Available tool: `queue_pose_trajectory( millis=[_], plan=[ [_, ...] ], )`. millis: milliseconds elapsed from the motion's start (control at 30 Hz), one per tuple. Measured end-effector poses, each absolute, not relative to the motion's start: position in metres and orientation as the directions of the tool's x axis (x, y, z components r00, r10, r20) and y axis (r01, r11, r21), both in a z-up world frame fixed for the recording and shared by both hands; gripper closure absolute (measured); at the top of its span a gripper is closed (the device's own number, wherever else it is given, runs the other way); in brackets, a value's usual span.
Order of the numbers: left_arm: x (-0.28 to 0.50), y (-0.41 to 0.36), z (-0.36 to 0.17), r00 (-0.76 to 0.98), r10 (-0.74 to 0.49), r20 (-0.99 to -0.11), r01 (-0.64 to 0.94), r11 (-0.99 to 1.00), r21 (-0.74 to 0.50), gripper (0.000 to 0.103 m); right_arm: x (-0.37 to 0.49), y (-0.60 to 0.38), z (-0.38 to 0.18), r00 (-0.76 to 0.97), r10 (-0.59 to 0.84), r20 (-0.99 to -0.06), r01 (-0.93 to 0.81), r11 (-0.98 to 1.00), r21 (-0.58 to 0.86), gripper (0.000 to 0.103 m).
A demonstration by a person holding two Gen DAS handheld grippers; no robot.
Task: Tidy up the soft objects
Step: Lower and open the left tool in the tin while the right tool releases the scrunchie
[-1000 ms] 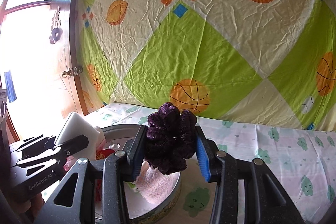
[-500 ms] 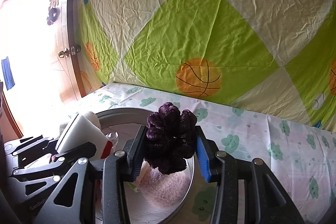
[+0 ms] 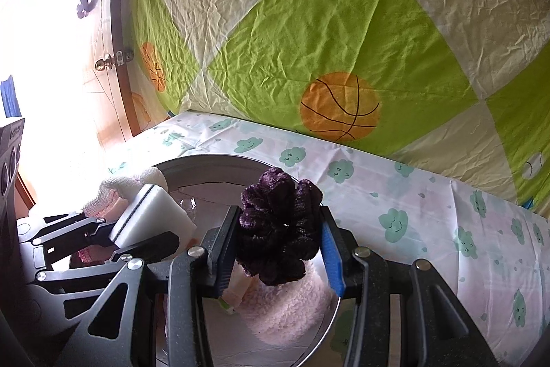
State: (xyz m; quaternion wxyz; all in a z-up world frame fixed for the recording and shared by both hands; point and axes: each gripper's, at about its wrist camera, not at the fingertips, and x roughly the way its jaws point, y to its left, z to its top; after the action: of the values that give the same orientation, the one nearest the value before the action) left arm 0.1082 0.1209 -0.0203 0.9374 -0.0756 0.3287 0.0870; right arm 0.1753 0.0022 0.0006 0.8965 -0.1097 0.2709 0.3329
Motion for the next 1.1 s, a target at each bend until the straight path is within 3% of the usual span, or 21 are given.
queue_pose_trajectory(
  millis=[200,267,433,567,767,933,1100],
  plan=[
    [0.113,0.125,-0.022,0.757,0.117,-0.643,-0.213,0.974,-0.073,0.071,0.173,0.009,-0.010,0.598,0.536,-0.596,-0.680,0.733,-0.024,0.055],
    [0.113,0.126,-0.022,0.756,0.117,-0.645,-0.215,0.974,-0.075,0.066,0.172,0.008,-0.012,0.593,0.536,-0.601,-0.683,0.730,-0.023,0.052],
    [0.109,0.132,-0.022,0.752,0.134,-0.646,-0.238,0.968,-0.078,0.042,0.171,-0.002,-0.010,0.600,0.540,-0.590,-0.669,0.744,0.001,0.038],
    [0.102,0.136,-0.020,0.760,0.132,-0.636,-0.251,0.963,-0.099,0.034,0.168,-0.011,-0.005,0.607,0.553,-0.571,-0.663,0.748,0.019,0.029],
    [0.095,0.132,-0.015,0.768,0.145,-0.624,-0.259,0.961,-0.096,0.025,0.157,-0.021,0.001,0.618,0.570,-0.541,-0.666,0.746,0.025,0.029],
    [0.087,0.129,-0.007,0.778,0.176,-0.603,-0.279,0.957,-0.080,0.007,0.151,-0.029,0.008,0.625,0.585,-0.517,-0.666,0.745,0.039,0.027],
    [0.079,0.132,0.000,0.792,0.206,-0.575,-0.307,0.948,-0.083,0.006,0.145,-0.033,0.014,0.629,0.595,-0.501,-0.670,0.741,0.041,0.025]
  ],
)
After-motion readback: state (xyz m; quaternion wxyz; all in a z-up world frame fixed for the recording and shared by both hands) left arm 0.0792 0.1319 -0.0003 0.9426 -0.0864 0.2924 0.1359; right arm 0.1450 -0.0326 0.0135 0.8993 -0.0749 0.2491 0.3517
